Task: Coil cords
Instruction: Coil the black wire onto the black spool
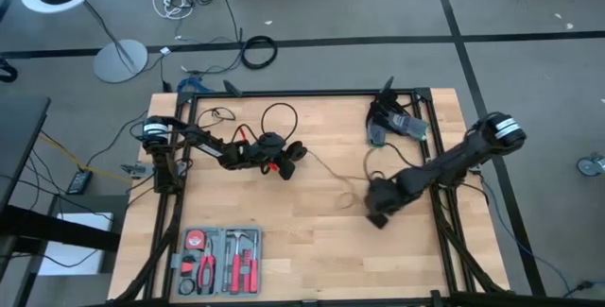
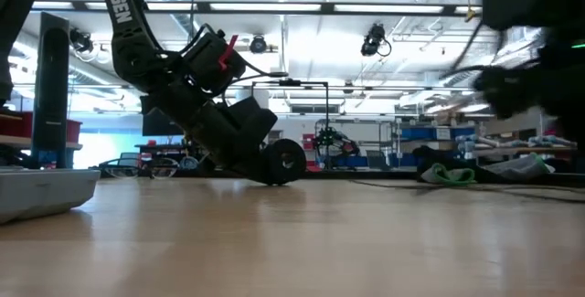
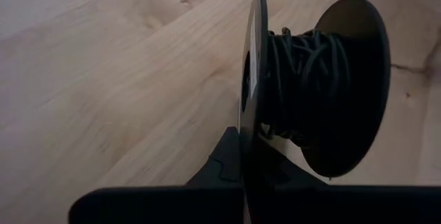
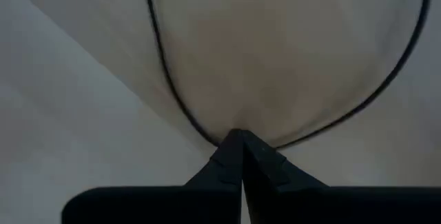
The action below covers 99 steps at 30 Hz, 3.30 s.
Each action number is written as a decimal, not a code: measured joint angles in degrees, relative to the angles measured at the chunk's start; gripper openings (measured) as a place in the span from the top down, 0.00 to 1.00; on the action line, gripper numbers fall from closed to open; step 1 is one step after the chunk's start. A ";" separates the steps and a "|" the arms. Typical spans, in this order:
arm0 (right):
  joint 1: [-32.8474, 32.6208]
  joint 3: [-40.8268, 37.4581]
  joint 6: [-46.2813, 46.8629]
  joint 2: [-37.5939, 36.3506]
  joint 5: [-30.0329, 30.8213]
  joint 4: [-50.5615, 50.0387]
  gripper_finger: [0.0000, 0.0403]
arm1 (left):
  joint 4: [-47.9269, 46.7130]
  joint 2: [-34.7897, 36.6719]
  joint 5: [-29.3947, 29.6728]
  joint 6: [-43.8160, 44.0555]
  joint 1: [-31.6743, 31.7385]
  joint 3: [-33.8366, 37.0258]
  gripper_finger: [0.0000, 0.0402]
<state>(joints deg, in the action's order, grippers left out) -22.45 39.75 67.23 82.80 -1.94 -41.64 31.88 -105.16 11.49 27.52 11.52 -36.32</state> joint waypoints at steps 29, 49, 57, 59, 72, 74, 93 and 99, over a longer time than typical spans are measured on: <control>16.55 -7.34 -32.53 0.75 35.19 58.95 1.00 | 3.27 -0.13 1.51 -0.01 0.16 0.11 1.00; 38.32 -7.34 -45.32 10.86 5.33 76.28 0.93 | 6.55 0.00 1.42 -0.16 0.12 0.00 1.00; 36.99 -7.32 -45.42 10.86 5.23 76.29 0.69 | 7.95 0.02 1.86 -0.52 0.12 -0.02 1.00; 36.67 -7.30 -45.47 10.86 5.30 76.04 0.63 | 8.27 0.02 2.02 -0.90 0.12 -0.02 1.00; 34.39 -7.28 -44.31 10.86 7.82 69.39 0.51 | 9.51 0.02 2.14 -1.78 0.12 -0.74 1.00; 34.24 -7.28 -43.70 10.86 8.42 68.13 0.54 | 9.49 0.02 2.12 -1.78 0.12 -0.74 1.00; 29.19 -5.38 -33.49 11.59 13.74 60.81 0.99 | 12.90 0.02 0.21 0.15 0.12 -0.76 1.00; 29.20 4.60 -35.60 21.95 8.13 59.34 1.00 | 14.40 0.07 -2.19 1.24 0.10 -1.06 1.00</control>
<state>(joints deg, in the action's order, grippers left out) 6.75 44.35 31.63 104.76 6.20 17.69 46.28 -105.10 9.30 28.76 11.62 -37.37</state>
